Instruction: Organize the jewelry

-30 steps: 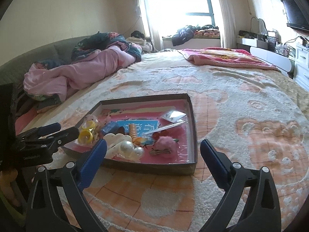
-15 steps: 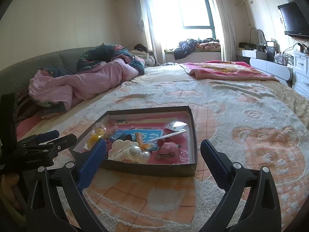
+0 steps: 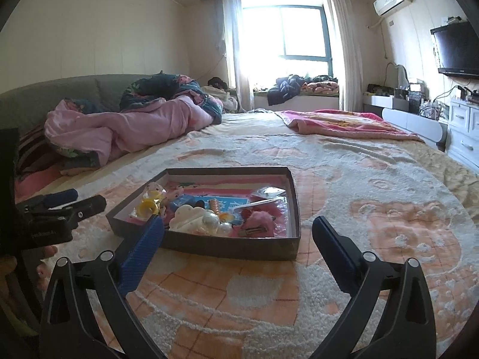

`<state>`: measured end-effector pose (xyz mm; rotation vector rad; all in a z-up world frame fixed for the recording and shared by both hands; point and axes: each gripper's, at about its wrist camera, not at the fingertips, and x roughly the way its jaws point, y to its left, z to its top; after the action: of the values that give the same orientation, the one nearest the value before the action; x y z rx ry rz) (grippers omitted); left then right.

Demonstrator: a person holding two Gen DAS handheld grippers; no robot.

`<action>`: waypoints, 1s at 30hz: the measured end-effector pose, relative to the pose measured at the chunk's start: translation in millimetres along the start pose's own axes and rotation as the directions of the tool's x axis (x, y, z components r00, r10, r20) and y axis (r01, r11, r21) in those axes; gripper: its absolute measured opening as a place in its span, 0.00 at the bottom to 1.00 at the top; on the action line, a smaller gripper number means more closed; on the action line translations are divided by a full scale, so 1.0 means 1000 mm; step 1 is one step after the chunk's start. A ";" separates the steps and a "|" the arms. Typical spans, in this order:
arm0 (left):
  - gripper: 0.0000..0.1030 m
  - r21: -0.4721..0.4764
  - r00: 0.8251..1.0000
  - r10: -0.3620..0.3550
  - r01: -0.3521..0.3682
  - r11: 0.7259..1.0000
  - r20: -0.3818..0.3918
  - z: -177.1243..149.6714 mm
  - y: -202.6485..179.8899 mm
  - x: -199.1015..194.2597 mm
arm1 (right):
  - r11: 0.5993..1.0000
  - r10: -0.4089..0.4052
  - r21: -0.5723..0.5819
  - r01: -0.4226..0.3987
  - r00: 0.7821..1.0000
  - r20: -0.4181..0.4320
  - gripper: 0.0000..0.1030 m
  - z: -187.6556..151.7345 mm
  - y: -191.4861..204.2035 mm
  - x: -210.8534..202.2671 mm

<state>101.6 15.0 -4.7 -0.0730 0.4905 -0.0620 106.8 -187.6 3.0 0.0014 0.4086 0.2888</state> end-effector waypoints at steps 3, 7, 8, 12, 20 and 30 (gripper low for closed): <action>0.89 0.007 1.000 -0.006 0.006 1.000 0.012 -0.002 -0.003 -0.004 | 1.000 -0.013 0.009 0.013 1.000 0.003 0.94 -0.004 -0.002 -0.003; 0.89 0.008 1.000 -0.016 0.016 1.000 0.026 -0.006 -0.005 -0.010 | 0.999 -0.032 0.026 0.032 0.999 0.016 0.94 -0.010 -0.006 -0.009; 0.89 0.011 0.999 -0.017 0.017 1.000 0.032 -0.007 -0.007 -0.012 | 0.999 -0.036 0.028 0.035 0.999 0.020 0.94 -0.010 -0.007 -0.011; 0.89 0.025 0.998 -0.012 0.011 1.000 0.055 -0.012 -0.011 -0.018 | 0.998 -0.062 0.030 0.060 0.997 0.055 0.94 -0.011 -0.009 -0.020; 0.89 0.044 0.996 -0.023 0.019 0.999 0.088 -0.019 -0.018 -0.025 | 0.996 -0.089 0.015 0.088 0.991 0.100 0.94 -0.017 -0.007 -0.032; 0.89 0.045 0.993 -0.016 0.011 0.999 0.114 -0.025 -0.019 -0.028 | 0.994 -0.102 -0.016 0.106 0.980 0.173 0.94 -0.023 0.004 -0.043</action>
<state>64.7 -3.3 -11.7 -0.0361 0.3743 -0.0811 59.2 -196.6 -1.3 -0.0201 0.2324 0.1887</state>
